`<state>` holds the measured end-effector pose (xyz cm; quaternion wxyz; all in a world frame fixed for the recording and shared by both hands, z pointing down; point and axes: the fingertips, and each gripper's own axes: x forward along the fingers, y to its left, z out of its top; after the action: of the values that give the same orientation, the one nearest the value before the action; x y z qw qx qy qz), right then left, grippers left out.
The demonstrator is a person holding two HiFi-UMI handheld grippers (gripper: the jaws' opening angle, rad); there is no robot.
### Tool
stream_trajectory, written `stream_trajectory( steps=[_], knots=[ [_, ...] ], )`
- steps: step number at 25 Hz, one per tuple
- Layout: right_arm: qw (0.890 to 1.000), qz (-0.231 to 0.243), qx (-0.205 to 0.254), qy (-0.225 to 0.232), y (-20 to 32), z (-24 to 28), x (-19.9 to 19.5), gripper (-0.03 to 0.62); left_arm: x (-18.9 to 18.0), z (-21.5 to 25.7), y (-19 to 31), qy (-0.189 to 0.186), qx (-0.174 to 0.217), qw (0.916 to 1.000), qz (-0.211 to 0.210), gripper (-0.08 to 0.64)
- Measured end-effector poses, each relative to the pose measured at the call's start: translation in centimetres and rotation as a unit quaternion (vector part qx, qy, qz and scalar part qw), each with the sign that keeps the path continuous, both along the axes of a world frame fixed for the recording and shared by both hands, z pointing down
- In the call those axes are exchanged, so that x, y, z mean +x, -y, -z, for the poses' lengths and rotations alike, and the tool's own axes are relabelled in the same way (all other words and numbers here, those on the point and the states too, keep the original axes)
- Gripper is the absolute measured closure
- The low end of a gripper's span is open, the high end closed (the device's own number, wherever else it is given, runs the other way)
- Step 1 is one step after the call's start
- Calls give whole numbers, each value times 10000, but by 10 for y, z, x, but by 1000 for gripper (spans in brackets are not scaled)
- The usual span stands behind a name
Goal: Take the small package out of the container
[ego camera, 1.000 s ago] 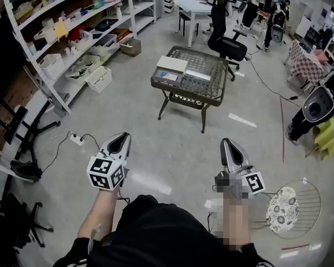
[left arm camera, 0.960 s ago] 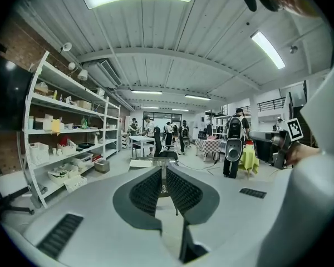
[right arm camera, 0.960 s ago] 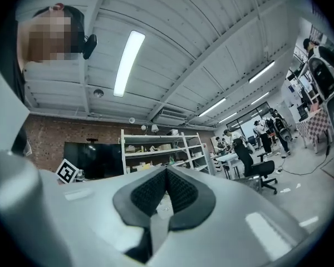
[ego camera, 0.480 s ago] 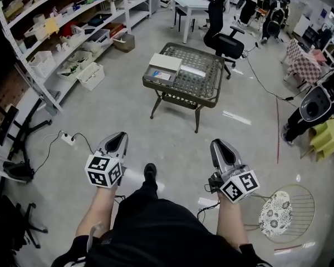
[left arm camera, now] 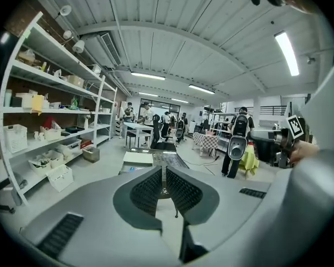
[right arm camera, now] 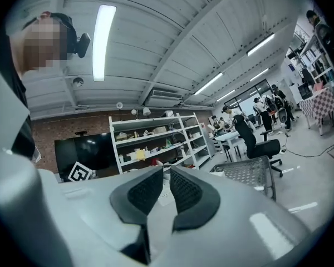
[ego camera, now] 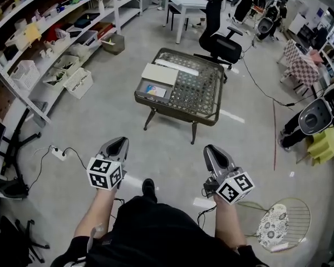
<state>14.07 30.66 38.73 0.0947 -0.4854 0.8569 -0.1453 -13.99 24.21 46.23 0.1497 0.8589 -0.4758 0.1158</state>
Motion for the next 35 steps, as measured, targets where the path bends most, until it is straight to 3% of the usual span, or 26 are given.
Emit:
stream_trajectory(
  steps=[5, 9, 20, 30, 35],
  knots=[
    [9994, 207, -183, 217, 84, 1, -40, 541, 9, 16, 75, -151, 31, 9990, -410, 531],
    [9984, 561, -50, 85, 130, 14, -81, 543, 7, 30, 112, -36, 252, 9973, -687, 531],
    [9936, 889, -689, -38, 209, -36, -93, 543, -40, 0, 176, -114, -44, 9999, -15, 531],
    [9856, 1357, -1007, 59, 354, -75, -93, 545, -27, -39, 294, 91, -529, 9982, 254, 531],
    [9807, 1610, -1107, 110, 438, -72, -77, 546, -9, -27, 374, 359, -427, 9974, 464, 531]
  ],
)
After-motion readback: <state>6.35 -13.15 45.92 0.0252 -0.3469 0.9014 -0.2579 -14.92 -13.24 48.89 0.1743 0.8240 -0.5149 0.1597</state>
